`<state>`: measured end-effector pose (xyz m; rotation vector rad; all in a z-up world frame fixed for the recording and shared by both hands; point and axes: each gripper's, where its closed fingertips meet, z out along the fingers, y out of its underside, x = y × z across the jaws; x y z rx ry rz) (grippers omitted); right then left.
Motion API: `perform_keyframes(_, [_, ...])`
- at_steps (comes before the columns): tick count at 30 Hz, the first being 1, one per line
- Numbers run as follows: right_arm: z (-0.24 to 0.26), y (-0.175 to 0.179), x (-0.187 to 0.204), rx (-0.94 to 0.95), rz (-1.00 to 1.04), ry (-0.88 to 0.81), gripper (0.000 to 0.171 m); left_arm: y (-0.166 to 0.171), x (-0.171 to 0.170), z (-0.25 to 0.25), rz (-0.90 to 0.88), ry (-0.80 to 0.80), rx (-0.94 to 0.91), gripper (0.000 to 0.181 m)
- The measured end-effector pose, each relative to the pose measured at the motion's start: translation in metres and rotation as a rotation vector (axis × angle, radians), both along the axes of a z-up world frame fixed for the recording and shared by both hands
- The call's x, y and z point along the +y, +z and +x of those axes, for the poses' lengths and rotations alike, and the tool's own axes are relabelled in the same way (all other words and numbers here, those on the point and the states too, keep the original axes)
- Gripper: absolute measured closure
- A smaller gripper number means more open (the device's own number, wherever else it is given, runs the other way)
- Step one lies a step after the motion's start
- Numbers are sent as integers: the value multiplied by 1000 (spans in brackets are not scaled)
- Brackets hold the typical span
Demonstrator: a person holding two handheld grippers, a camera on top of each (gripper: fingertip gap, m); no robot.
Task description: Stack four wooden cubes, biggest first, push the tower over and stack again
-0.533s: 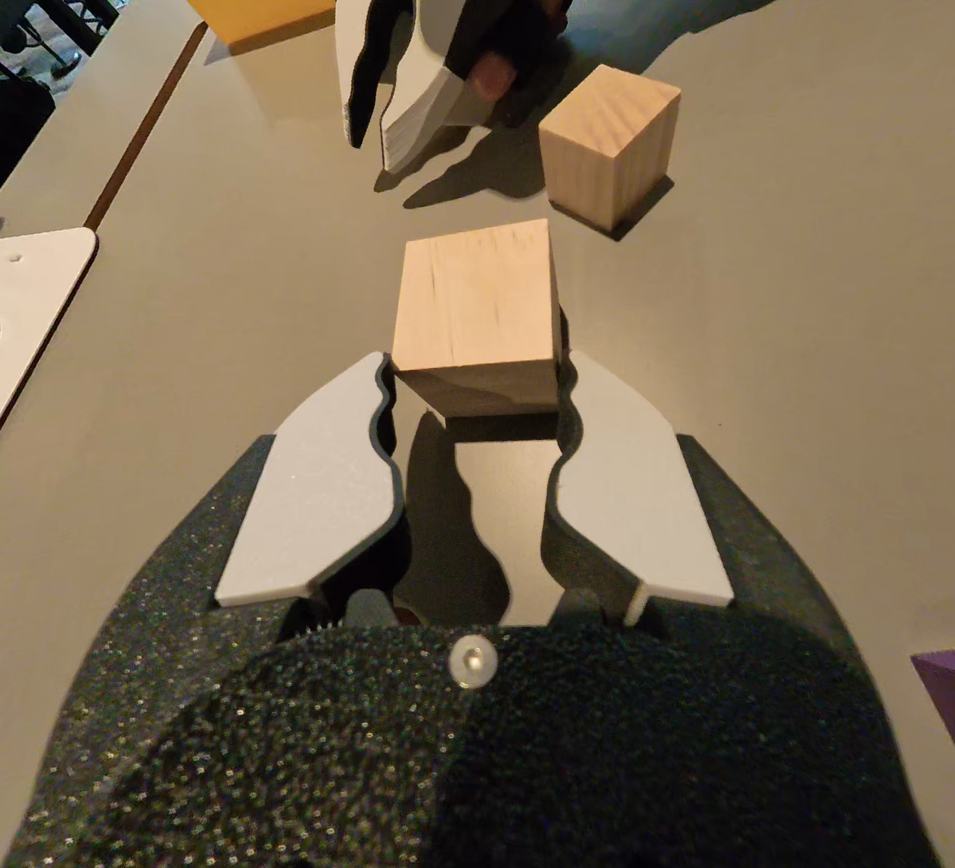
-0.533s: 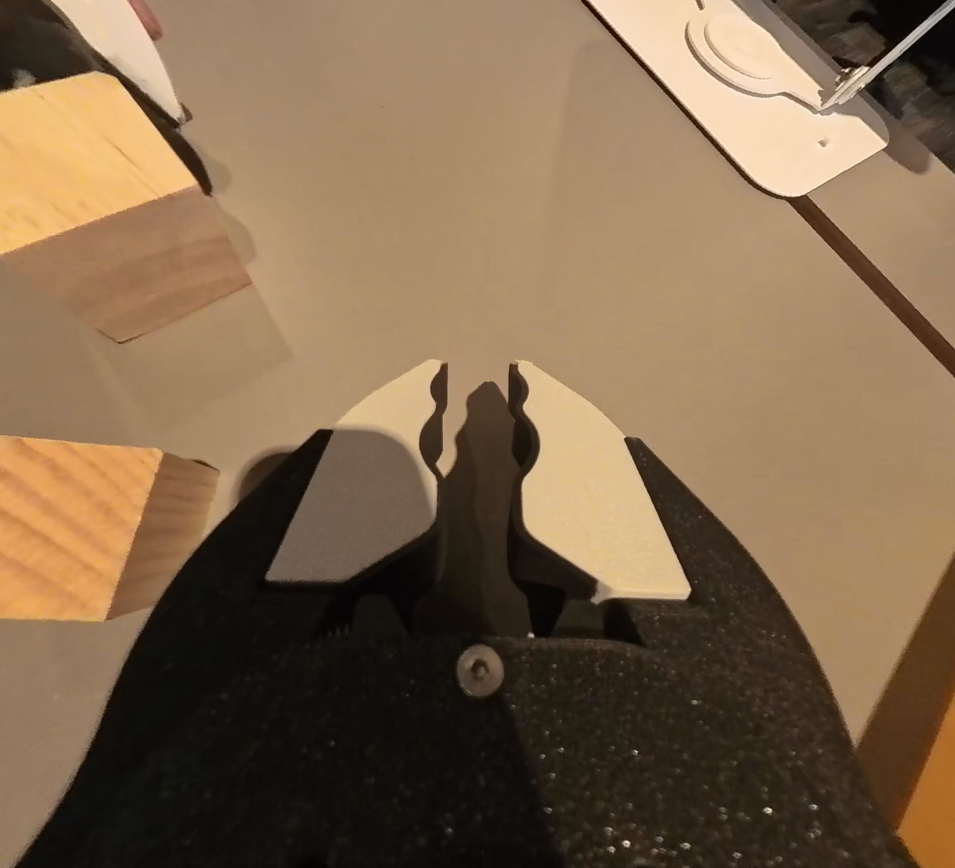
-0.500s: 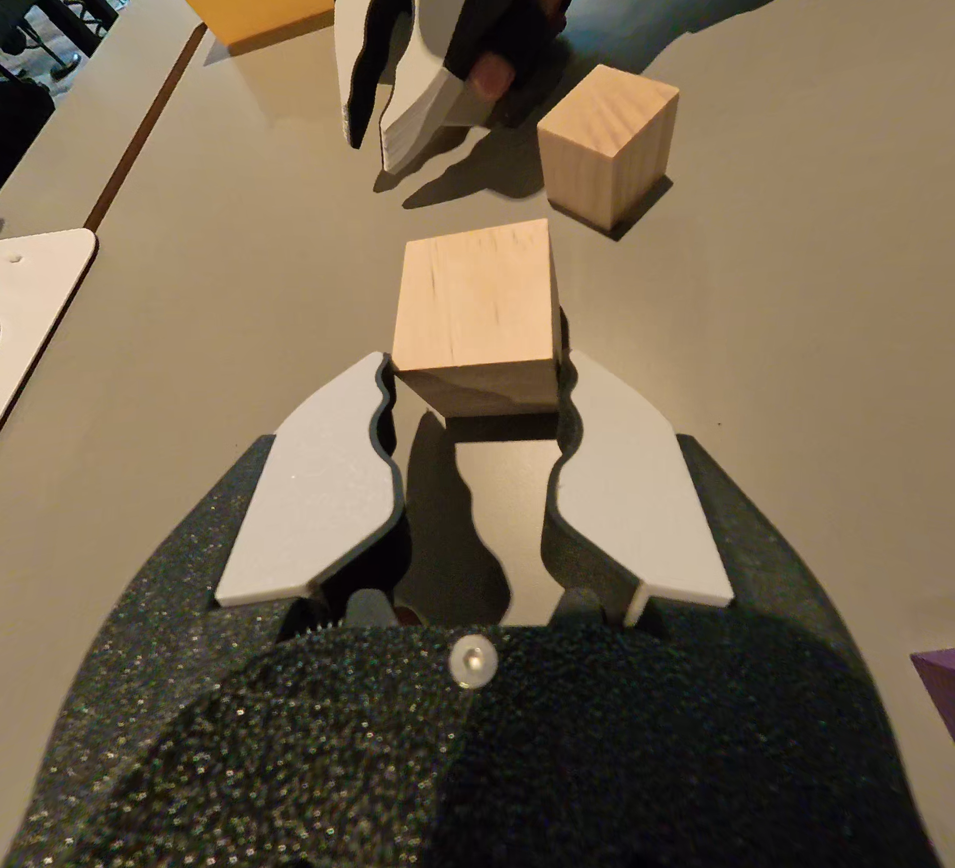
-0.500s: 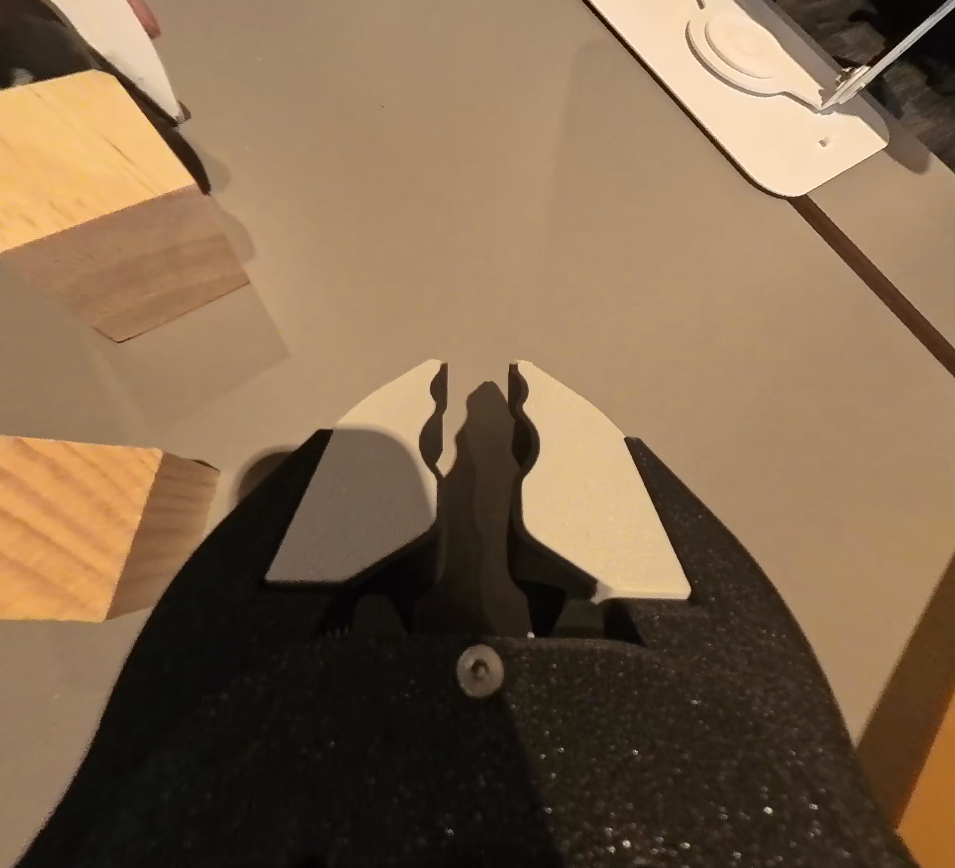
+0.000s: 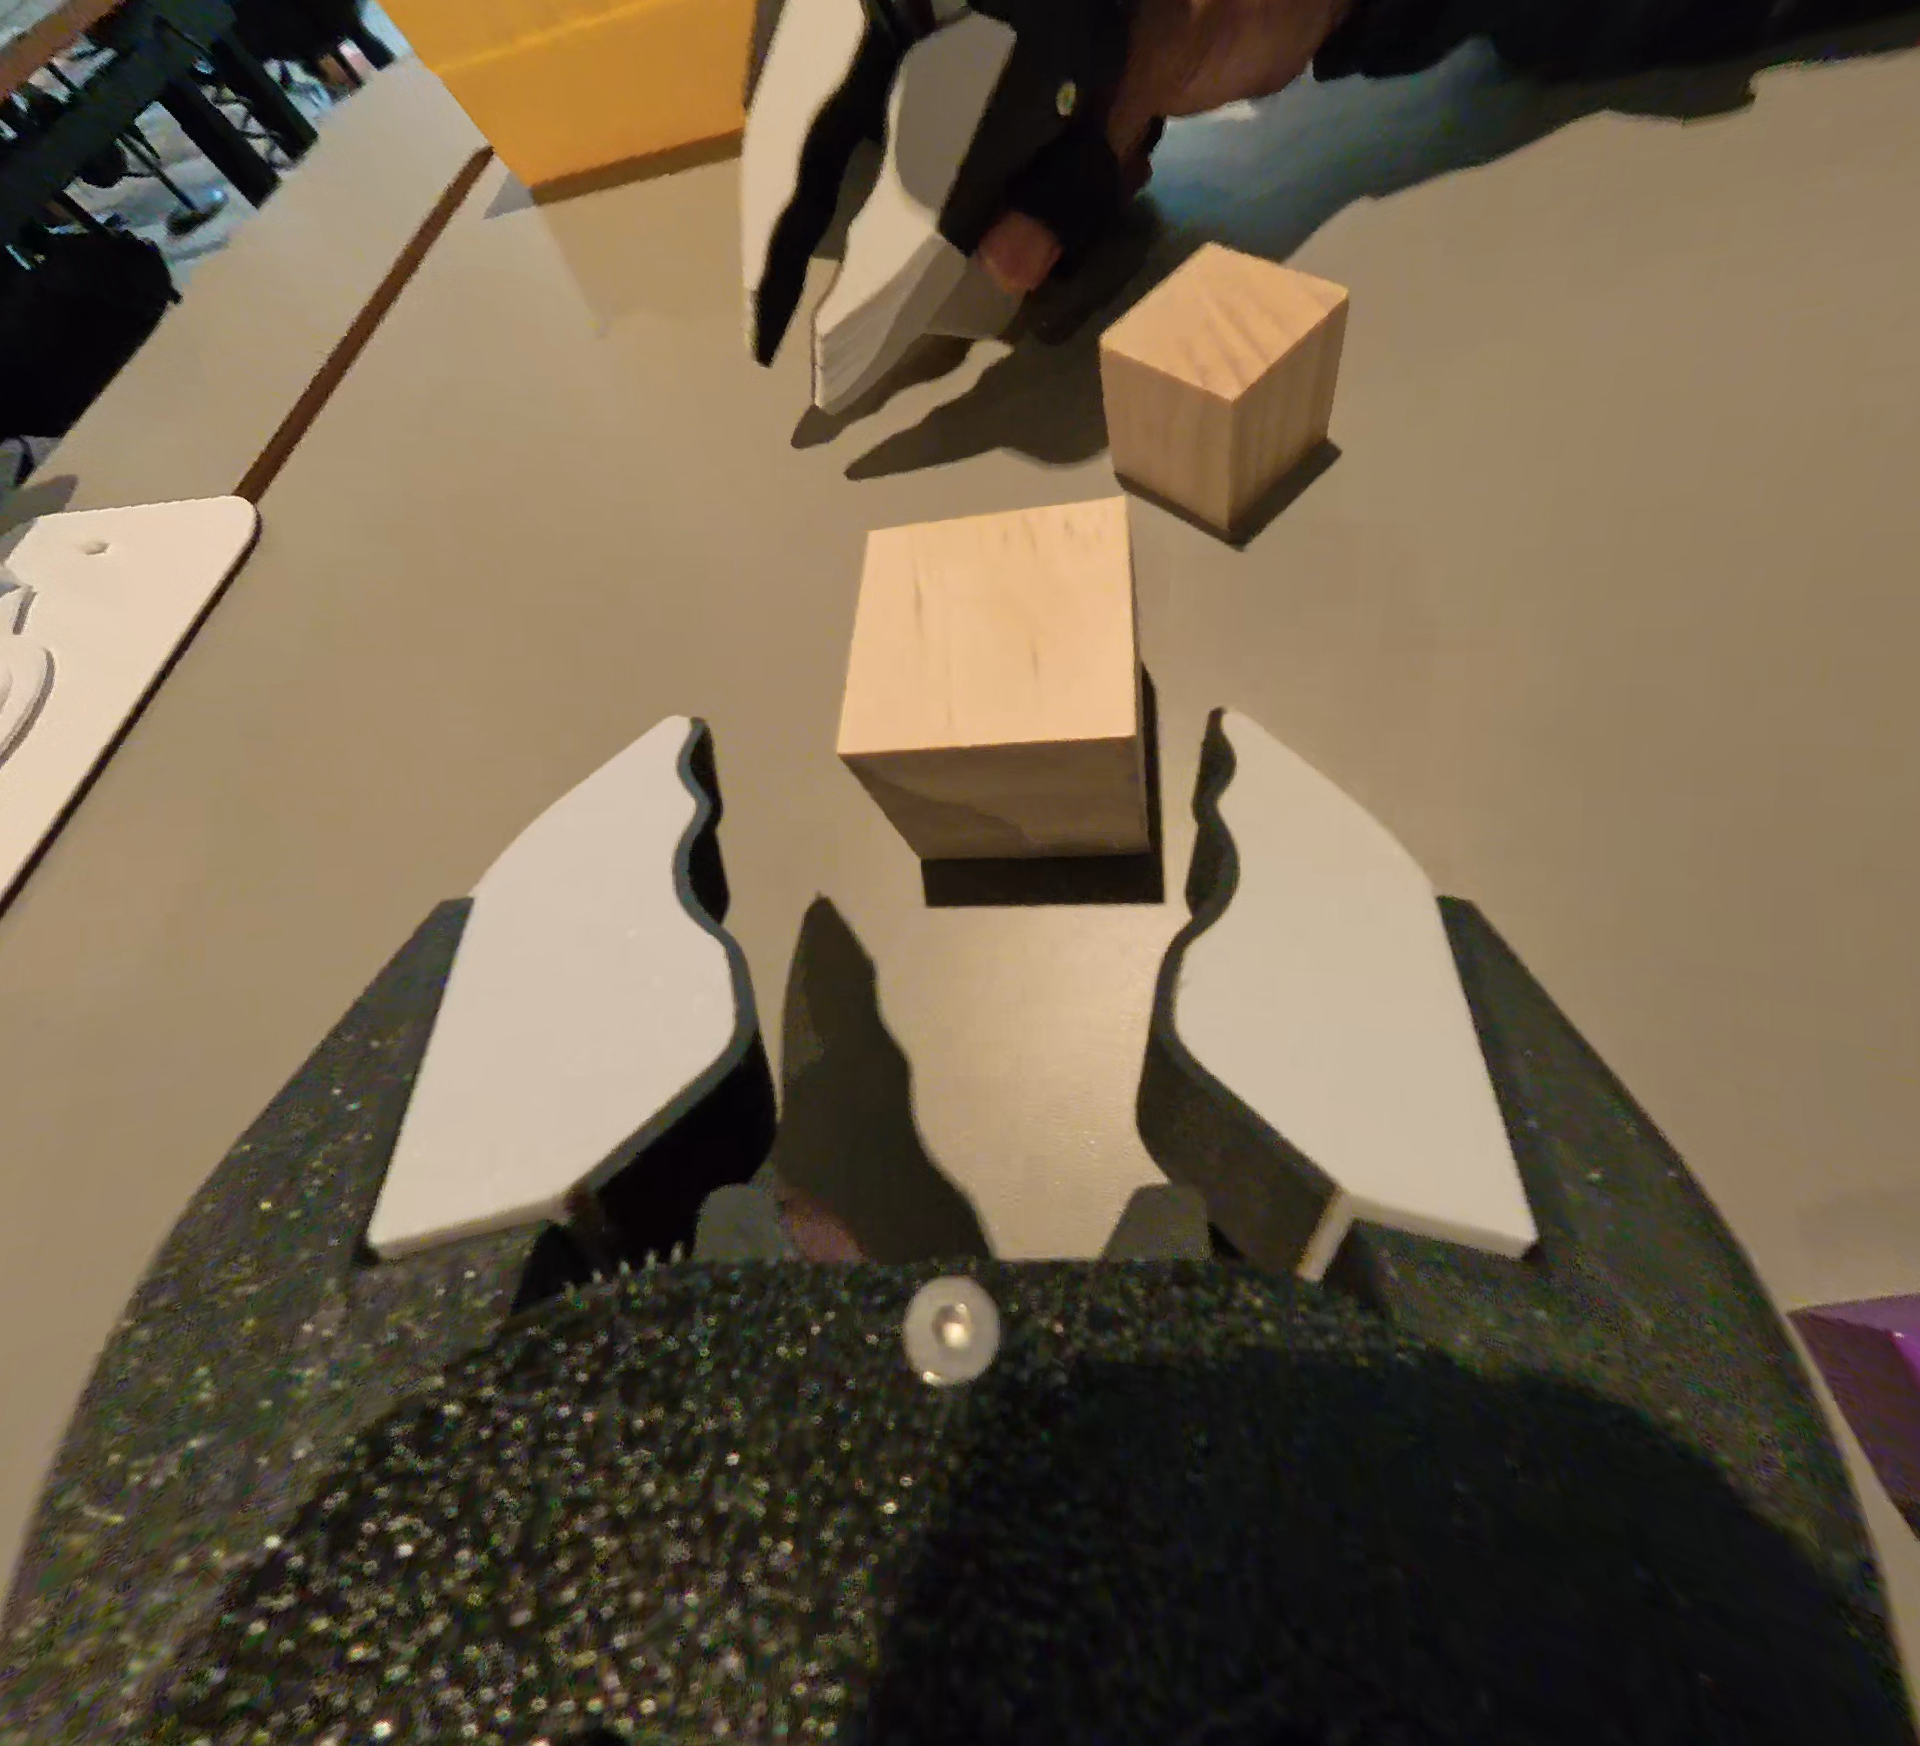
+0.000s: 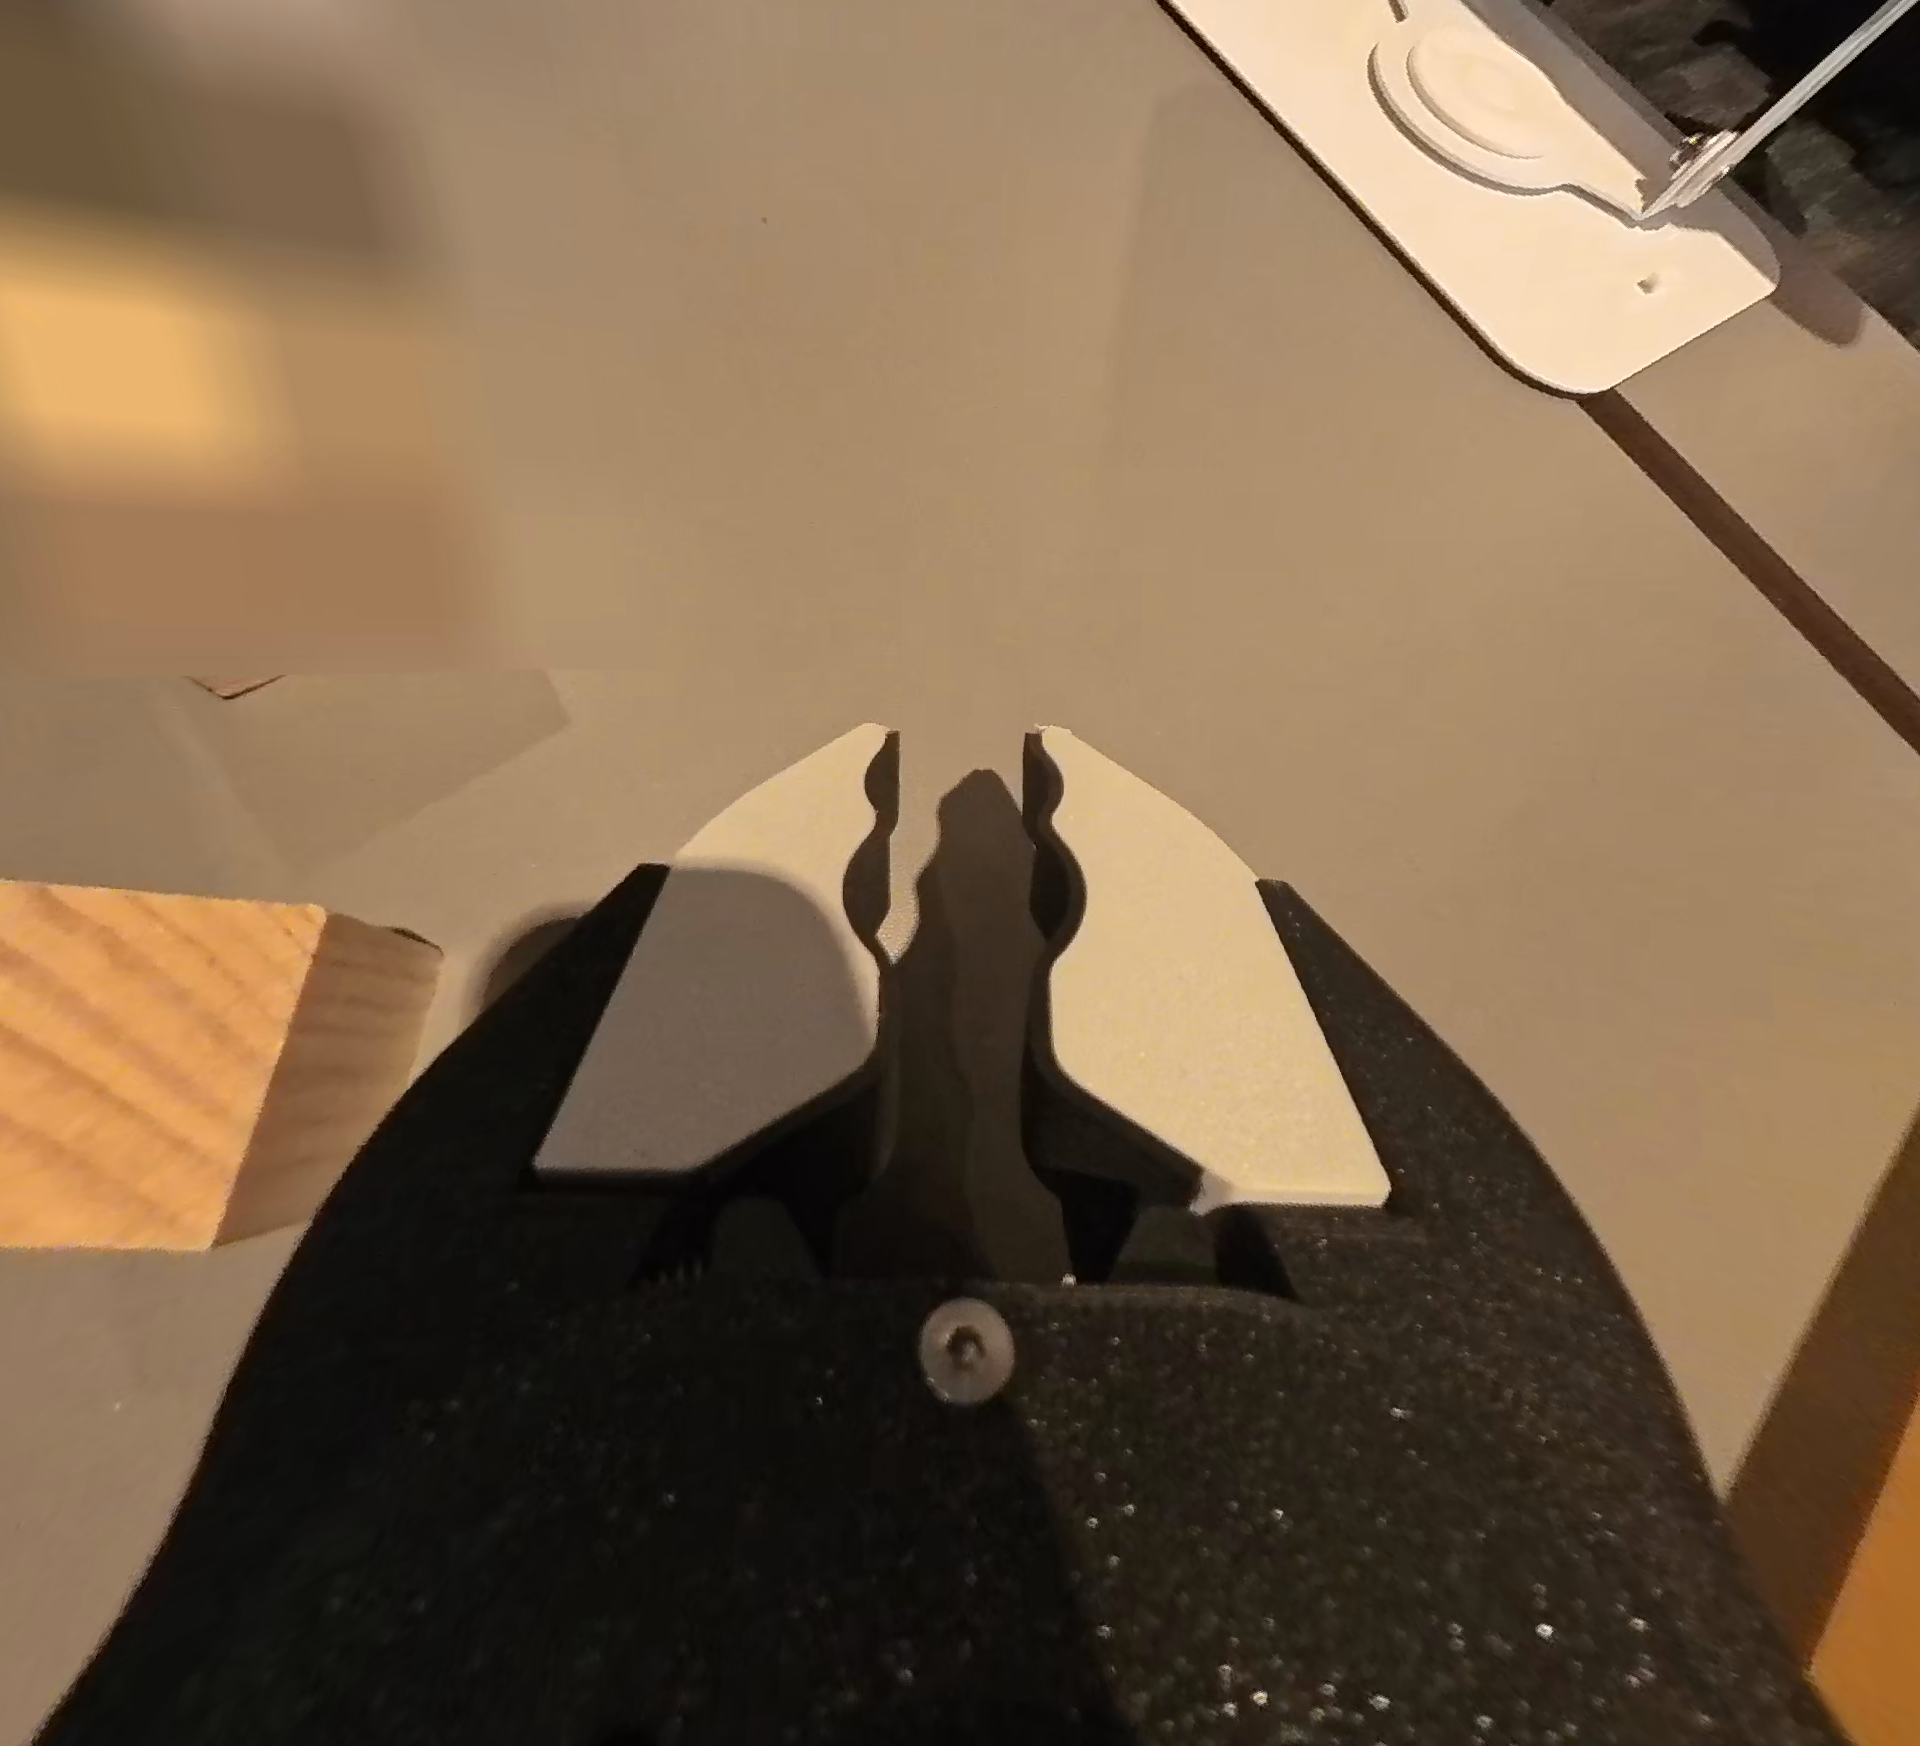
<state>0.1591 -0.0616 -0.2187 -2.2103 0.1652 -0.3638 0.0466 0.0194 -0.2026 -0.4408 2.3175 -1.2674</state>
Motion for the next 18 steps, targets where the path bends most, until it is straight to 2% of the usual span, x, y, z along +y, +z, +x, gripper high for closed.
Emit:
perform_keyframes(1, [0, 0, 0, 2, 3, 0, 149, 5, 1, 0, -38, 0, -1, 92])
perform_keyframes(6, [1, 2, -1, 15, 19, -2, 148, 43, 13, 1, -231, 8, -73, 91])
perform_keyframes(8, [1, 4, -1, 16, 34, -3, 148, 60, 24, 6, -307, 53, -128, 97])
perform_keyframes(11, [1, 9, 1, 15, 72, 3, 150, 74, 56, 23, -351, 211, -231, 120])
perform_keyframes(13, [2, 19, 4, -31, 129, 7, 159, 74, 80, 33, -346, 329, -283, 137])
perform_keyframes(16, [-2, 40, 7, -91, 238, 35, 171, 57, 106, 41, -266, 441, -276, 162])
perform_keyframes(18, [-5, 49, 8, -113, 289, 49, 171, 46, 110, 41, -215, 443, -255, 181])
